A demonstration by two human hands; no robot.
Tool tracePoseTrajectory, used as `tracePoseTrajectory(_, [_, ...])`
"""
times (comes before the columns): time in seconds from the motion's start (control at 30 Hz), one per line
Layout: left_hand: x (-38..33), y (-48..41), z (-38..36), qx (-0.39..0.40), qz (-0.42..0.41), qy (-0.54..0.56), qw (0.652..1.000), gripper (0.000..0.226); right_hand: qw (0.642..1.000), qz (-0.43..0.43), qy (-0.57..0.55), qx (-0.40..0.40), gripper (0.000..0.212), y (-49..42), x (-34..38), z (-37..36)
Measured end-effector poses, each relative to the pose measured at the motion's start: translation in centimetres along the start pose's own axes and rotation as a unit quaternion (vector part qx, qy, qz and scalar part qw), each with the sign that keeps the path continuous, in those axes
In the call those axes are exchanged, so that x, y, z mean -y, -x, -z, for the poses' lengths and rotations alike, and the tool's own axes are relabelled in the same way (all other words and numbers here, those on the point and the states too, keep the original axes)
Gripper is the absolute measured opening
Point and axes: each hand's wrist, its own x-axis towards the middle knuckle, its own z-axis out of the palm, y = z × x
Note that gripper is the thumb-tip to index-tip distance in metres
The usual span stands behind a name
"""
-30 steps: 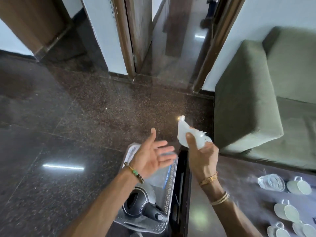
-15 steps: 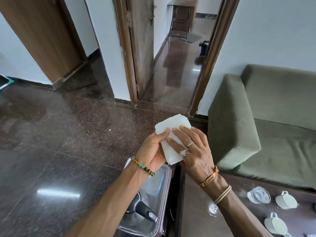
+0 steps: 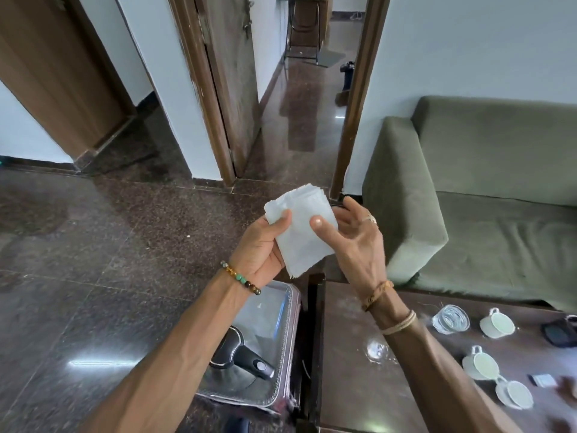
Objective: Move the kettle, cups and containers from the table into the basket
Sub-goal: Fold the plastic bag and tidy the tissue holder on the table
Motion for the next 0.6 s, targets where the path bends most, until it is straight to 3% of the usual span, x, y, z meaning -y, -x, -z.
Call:
tracePoseTrajectory(0.07, [0.0,0.2,-0.8,0.005,-0.004,-0.015,1.0,0.041,0.994,-0.051,-0.066,0.07,0.076,-0.6,0.1,0.3])
tracePoseTrajectory(0.17, [-0.3,0.8,-1.6,-0.01,-0.019,-0.035,0.999,0.04,0.989,-0.064,-0.112,0.076,0.045,0.0,0.1,0.9])
tracePoseTrajectory(0.3, [-0.1,1.4,-1.9,-0.021,-0.041,-0.018,0.999,0.039,0.959,-0.142,-0.233,0.078,0.056,0.6,-0.5,1.5])
tracePoseTrajectory(0.43, [-0.6,1.9,-1.5,-0.016,-0.026,-0.018,0.999,0.041,0.96,-0.155,-0.228,0.05,0.053,0.6,-0.7,2.4])
tracePoseTrajectory(0.6, [-1.7,2.1,-1.2,-0.015,0.042,-0.176,0.983,0.046,0.963,-0.171,-0.193,0.081,0.048,0.5,0.5,3.8])
